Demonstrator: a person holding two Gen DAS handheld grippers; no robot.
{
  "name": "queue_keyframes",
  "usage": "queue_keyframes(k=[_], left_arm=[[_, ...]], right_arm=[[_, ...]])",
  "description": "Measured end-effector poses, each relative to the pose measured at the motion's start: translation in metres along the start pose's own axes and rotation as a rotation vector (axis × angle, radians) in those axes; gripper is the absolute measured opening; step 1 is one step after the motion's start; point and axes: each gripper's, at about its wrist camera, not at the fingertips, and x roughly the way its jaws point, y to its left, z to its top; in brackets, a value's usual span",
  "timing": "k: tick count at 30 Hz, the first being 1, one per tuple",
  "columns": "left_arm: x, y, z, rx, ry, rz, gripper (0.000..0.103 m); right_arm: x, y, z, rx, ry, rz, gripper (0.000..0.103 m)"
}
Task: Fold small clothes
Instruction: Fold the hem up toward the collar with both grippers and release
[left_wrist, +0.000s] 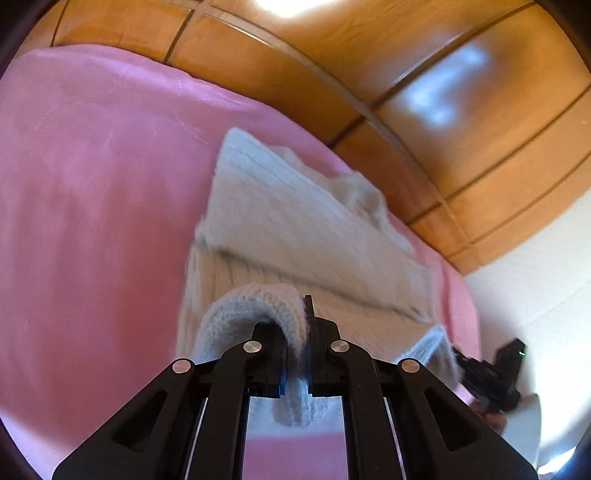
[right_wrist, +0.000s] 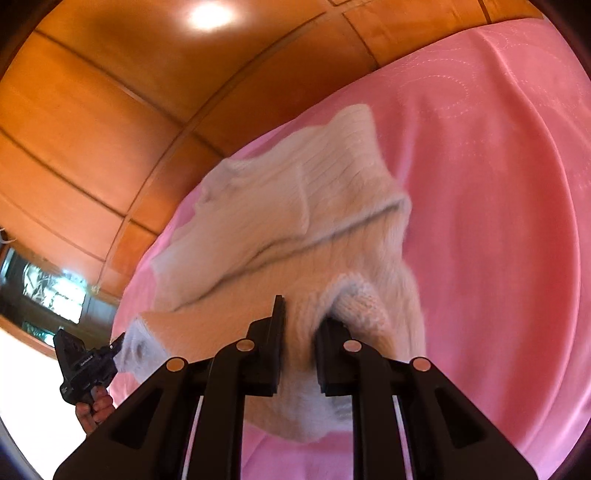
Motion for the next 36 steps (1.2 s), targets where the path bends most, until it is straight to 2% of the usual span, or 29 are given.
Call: queue_keyframes(k=[1, 2, 3, 4, 5, 6, 7, 9, 13, 16, 19, 20, 22, 23, 24, 27, 31, 36], left_arm=[[0.010, 0.000, 0.007, 0.005, 0.003, 0.032, 0.006], [0.018, 0.001, 0.012, 0.000, 0.015, 0.047, 0.006], [0.026, 0.004, 0.018, -0.015, 0.039, 0.047, 0.015], [0.026, 0.008, 0.020, -0.029, 0.046, 0.054, 0.037], [0.023, 0.012, 0.022, -0.045, 0.030, 0.072, 0.053], [0.015, 0.019, 0.022, -0.058, -0.012, 0.078, 0.077], [0.009, 0.024, 0.021, -0.066, -0.041, 0.076, 0.079], [0.000, 0.037, 0.018, -0.075, -0.041, 0.070, 0.079], [-0.011, 0.068, -0.010, -0.097, 0.022, 0.061, 0.079], [-0.020, 0.067, -0.036, -0.026, 0.031, 0.066, 0.079], [-0.023, 0.053, -0.054, 0.060, 0.032, 0.071, 0.079], [-0.019, 0.047, -0.058, 0.085, 0.045, 0.072, 0.075], [-0.011, 0.037, -0.066, 0.135, 0.088, 0.059, 0.038], [-0.005, 0.031, -0.068, 0.159, 0.105, 0.072, 0.029], [-0.002, 0.026, -0.070, 0.184, 0.113, 0.080, 0.019], [-0.006, 0.021, -0.072, 0.194, 0.098, 0.096, 0.014], [-0.030, 0.022, -0.079, 0.200, 0.083, 0.079, 0.012], [-0.061, 0.027, -0.101, 0.180, 0.075, 0.061, 0.011]], right_arm=[[0.003, -0.002, 0.007, 0.012, -0.010, 0.001, 0.019], [0.003, -0.005, 0.012, 0.027, -0.026, 0.007, 0.045], [-0.003, -0.010, 0.017, 0.039, -0.047, 0.015, 0.076], [-0.008, -0.013, 0.020, 0.043, -0.071, 0.012, 0.082], [-0.014, -0.014, 0.021, 0.043, -0.090, 0.013, 0.083], [-0.019, -0.018, 0.020, 0.040, -0.087, 0.026, 0.085], [-0.023, -0.021, 0.018, 0.038, -0.086, 0.022, 0.086], [-0.031, -0.028, 0.008, 0.010, -0.077, -0.024, 0.088], [-0.031, -0.035, -0.020, -0.049, -0.031, -0.086, 0.088], [-0.020, -0.033, -0.040, -0.108, 0.001, -0.117, 0.084], [-0.004, -0.024, -0.045, -0.158, -0.011, -0.158, 0.070], [0.000, -0.021, -0.045, -0.172, -0.016, -0.179, 0.062], [0.006, -0.014, -0.043, -0.197, -0.013, -0.198, 0.041], [0.006, -0.012, -0.044, -0.194, -0.004, -0.179, 0.025], [0.005, -0.009, -0.045, -0.197, -0.004, -0.186, 0.022], [-0.006, 0.003, -0.050, -0.216, -0.022, -0.178, 0.019], [-0.032, 0.003, -0.058, -0.174, -0.056, -0.100, 0.017], [-0.055, 0.000, -0.086, -0.167, -0.034, -0.062, 0.017]])
